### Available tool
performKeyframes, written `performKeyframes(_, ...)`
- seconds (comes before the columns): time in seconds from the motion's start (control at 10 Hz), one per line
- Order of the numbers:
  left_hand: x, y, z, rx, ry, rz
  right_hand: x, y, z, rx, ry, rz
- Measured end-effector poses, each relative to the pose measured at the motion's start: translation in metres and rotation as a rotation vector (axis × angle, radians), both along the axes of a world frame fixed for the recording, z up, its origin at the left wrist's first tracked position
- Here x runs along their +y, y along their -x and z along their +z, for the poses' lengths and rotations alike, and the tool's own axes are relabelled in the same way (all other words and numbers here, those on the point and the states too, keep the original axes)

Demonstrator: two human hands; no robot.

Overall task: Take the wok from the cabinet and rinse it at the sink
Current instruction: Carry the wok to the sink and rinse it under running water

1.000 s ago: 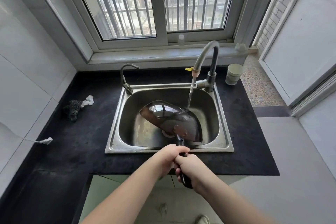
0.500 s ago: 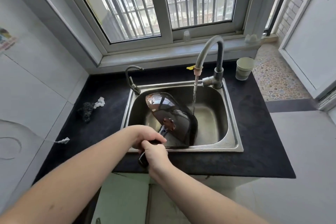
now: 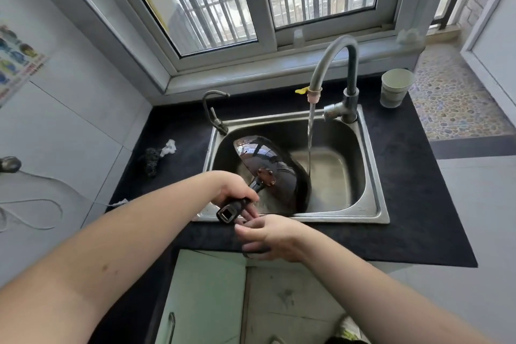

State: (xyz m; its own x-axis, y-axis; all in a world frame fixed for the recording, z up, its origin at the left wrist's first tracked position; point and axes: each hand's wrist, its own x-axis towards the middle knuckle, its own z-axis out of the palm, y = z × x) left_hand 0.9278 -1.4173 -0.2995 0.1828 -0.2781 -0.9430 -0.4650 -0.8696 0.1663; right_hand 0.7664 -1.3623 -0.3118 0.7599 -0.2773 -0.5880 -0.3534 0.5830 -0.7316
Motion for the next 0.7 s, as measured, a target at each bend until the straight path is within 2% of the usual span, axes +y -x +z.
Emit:
performKeyframes(0.2,0.005,0.012,0.017,-0.089,0.016,0.016,-0.012,0.022,-0.021,0.213,0.305,-0.229)
performKeyframes(0.3,0.013,0.012,0.013,-0.245,-0.069,-0.077,-0.015,0.024,-0.027,0.323,0.58,-0.183)
performKeyframes(0.4,0.028,0.006,0.007,-0.526,-0.026,-0.305,-0.013,0.029,-0.026,0.325,0.67,-0.148)
performKeyframes(0.5,0.041,-0.01,0.001,-0.777,0.178,-0.488,-0.011,0.037,-0.029,0.326,0.698,-0.13)
performKeyframes(0.7,0.049,-0.064,-0.007,-0.841,0.328,-0.552,-0.021,0.063,-0.043,0.39,0.729,-0.171)
